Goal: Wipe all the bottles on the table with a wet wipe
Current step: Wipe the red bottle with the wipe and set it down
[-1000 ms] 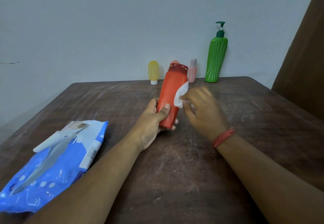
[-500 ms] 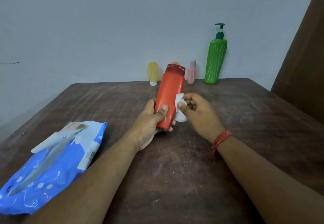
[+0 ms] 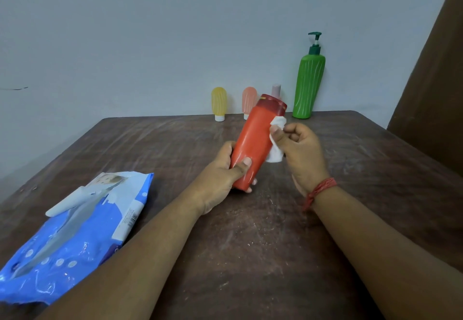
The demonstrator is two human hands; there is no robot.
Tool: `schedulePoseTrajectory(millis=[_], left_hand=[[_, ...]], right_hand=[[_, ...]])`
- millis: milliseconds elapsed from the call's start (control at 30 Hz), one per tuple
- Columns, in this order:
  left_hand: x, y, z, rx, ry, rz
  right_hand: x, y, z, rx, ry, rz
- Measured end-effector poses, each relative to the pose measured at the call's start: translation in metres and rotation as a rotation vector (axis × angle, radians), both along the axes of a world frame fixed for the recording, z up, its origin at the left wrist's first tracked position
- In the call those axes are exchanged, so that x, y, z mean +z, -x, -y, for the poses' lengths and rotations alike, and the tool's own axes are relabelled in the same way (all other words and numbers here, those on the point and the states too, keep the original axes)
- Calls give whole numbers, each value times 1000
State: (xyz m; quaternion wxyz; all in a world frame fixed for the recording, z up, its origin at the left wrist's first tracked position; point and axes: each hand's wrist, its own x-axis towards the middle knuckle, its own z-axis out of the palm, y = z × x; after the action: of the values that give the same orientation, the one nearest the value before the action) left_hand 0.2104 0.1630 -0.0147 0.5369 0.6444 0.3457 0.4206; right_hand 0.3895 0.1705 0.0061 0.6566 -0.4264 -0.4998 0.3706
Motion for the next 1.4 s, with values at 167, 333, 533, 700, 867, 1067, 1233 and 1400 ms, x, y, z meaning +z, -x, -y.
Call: schedulePoseTrajectory(millis=[167, 333, 533, 700, 867, 1067, 1233, 1400], left_hand=[[-1, 3, -2, 10, 13, 30], [0, 1, -1, -4, 11, -4], [-1, 2, -2, -10, 10, -19], [1, 5, -1, 5, 19, 11], [2, 2, 0, 1, -1, -78], [2, 4, -1, 42, 64, 78], [5, 2, -2, 65, 219, 315], [3, 8, -9, 76, 348, 451]], right_hand=[[-9, -1, 4, 184, 94, 203], [-5, 2, -2, 7, 23, 25], [-2, 1, -1, 7, 48, 43], [-17, 6, 3, 186, 154, 195], [-3, 0, -6, -48, 76, 54], [-15, 9, -2, -13, 52, 248], [-9, 12, 0, -235, -254, 647], [-6, 24, 14, -51, -569, 1069]])
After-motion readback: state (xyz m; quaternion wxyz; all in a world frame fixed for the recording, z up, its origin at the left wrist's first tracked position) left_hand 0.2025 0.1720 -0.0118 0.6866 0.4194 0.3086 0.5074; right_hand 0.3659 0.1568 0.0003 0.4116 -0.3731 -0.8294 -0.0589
